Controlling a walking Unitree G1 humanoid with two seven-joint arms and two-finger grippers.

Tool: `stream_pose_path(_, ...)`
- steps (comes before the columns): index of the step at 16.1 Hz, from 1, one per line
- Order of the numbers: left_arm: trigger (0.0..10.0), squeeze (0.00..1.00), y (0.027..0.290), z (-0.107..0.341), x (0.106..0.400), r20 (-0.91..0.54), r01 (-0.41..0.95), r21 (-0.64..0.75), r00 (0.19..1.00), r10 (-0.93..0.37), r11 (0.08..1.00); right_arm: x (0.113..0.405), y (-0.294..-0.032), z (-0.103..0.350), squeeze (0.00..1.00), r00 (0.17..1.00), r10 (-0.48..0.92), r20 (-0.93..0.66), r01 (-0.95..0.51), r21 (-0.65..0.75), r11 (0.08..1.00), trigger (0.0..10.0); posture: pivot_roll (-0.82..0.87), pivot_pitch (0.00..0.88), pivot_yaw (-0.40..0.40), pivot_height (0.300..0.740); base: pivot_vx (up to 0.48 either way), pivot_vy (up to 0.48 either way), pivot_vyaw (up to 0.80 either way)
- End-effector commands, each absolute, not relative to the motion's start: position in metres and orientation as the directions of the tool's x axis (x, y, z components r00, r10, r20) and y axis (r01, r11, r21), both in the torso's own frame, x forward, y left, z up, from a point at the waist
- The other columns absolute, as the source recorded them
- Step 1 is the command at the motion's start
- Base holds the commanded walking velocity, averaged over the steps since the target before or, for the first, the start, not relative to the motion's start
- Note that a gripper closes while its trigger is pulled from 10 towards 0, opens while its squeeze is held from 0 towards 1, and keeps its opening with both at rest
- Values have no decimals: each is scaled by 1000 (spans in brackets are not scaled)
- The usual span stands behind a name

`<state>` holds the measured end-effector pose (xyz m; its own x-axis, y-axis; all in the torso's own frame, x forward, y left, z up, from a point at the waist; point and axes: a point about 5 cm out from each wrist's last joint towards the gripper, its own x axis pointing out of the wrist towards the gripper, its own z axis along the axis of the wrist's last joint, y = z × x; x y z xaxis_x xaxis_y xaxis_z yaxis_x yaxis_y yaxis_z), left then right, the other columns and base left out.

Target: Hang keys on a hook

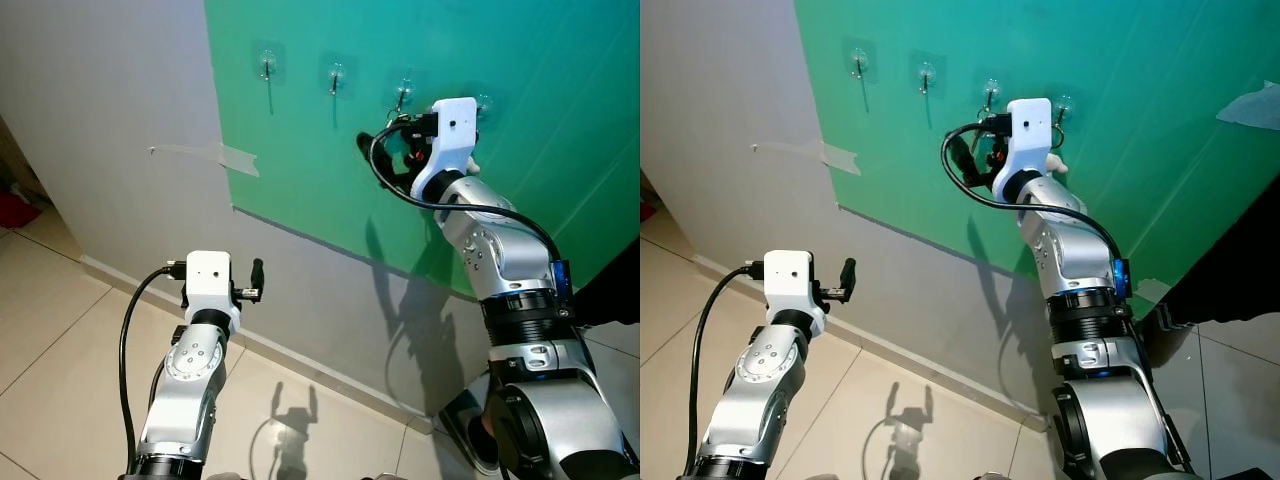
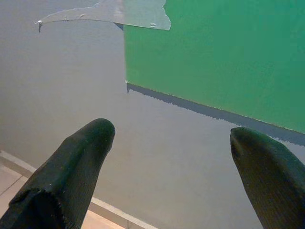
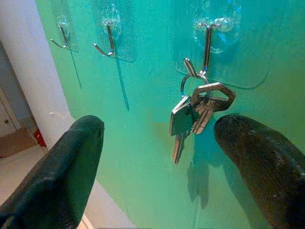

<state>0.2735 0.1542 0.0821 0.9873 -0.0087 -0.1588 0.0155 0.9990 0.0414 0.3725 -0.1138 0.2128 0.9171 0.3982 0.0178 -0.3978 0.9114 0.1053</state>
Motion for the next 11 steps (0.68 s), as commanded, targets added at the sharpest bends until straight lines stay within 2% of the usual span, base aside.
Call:
stream_pose_path(1, 10000, 0, 150, 85, 274, -152, 32, 44, 988, -25, 998, 373, -129, 211, 1000, 938, 347, 10, -346, 100, 933, 10000, 79, 0, -62, 740, 0, 0, 0)
stream_pose_path(6, 10000, 0, 150, 85, 273, -155, 38, 45, 987, -30, 998, 371, -130, 209, 1000, 943, 333, 17, -332, 102, 938, 10000, 75, 0, -56, 740, 0, 0, 0)
stream_pose_path(8, 10000, 0, 150, 84, 273, -157, 39, 45, 987, -31, 998, 369, -131, 203, 1000, 942, 336, 0, -335, 72, 940, 10000, 77, 0, -60, 740, 0, 0, 0)
stream_pose_path(10, 10000, 0, 151, 84, 272, -158, 37, 46, 987, -30, 998, 363, -135, 195, 1000, 950, 311, -13, -312, -20, 950, 10000, 82, 0, -64, 740, 0, 0, 0)
stream_pose_path(11, 10000, 0, 152, 84, 272, -159, 37, 47, 987, -29, 998, 357, -139, 189, 0, 955, 296, -13, -295, -131, 947, 10000, 82, 0, -64, 740, 0, 0, 0)
